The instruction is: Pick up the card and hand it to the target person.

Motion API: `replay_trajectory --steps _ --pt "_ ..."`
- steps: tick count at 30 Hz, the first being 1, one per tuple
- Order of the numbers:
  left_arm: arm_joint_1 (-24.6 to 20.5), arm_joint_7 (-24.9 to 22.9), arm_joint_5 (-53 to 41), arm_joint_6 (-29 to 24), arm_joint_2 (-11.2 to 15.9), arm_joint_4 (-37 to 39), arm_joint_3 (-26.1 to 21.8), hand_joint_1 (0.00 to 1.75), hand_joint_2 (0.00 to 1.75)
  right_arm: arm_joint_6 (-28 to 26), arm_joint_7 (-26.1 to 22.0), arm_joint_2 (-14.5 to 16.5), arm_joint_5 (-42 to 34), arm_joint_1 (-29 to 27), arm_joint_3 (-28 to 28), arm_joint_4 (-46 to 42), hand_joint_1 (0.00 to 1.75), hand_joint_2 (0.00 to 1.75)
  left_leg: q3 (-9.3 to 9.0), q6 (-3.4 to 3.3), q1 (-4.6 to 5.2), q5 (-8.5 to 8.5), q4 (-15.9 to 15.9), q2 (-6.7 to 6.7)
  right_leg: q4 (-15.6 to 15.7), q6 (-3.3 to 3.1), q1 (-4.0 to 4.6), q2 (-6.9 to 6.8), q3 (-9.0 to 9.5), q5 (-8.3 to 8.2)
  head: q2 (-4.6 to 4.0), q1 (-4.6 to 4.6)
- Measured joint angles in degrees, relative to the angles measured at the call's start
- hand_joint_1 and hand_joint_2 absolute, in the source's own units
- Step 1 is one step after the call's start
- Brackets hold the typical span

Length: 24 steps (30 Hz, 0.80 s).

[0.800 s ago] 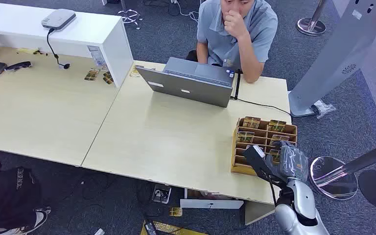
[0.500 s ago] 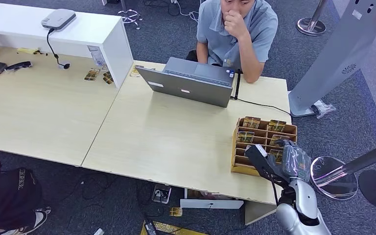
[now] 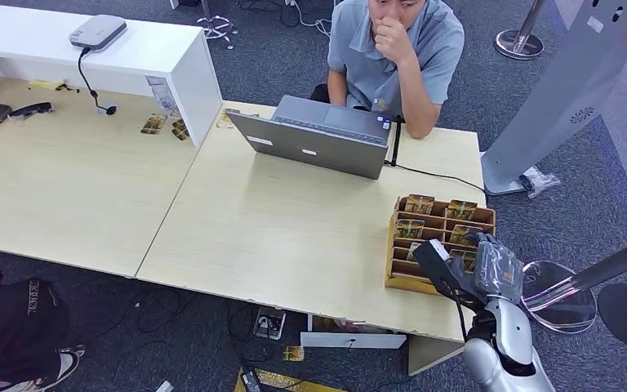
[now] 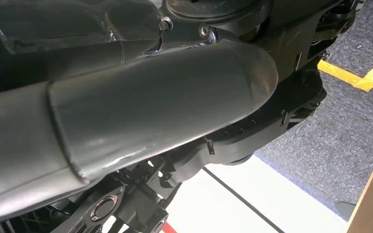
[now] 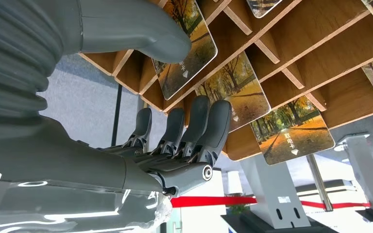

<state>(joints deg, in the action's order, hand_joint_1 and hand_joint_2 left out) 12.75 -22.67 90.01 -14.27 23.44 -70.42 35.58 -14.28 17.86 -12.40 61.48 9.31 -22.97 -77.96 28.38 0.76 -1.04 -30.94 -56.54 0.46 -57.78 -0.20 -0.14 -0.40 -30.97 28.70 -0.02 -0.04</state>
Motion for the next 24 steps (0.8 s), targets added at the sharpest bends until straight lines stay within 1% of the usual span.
replay_trajectory --steps 7,20,24 --pt "0.0 -0.1 0.0 -0.1 0.0 0.0 0.0 0.00 0.00 0.7 0.0 -0.2 0.4 -0.3 0.0 0.0 0.80 1.75 0.00 0.00 0.00 0.00 0.0 0.01 0.0 0.00 0.00 0.01 0.00 0.00 0.00 0.00" --pt "0.1 -0.2 0.0 -0.2 0.3 -0.5 0.0 0.00 0.00 1.5 0.3 -0.5 1.3 -0.6 0.0 0.0 0.81 1.75 0.00 0.00 0.00 0.00 0.0 0.00 0.0 0.00 0.00 0.00 0.00 0.00 0.00 0.00" --pt "0.1 -0.2 0.0 -0.2 0.3 -0.7 0.0 0.00 0.00 1.6 0.5 -0.7 1.5 -0.7 0.0 0.0 0.84 1.75 0.00 0.00 0.00 0.00 0.0 0.00 0.0 0.00 0.00 0.00 0.00 0.00 0.00 0.01"
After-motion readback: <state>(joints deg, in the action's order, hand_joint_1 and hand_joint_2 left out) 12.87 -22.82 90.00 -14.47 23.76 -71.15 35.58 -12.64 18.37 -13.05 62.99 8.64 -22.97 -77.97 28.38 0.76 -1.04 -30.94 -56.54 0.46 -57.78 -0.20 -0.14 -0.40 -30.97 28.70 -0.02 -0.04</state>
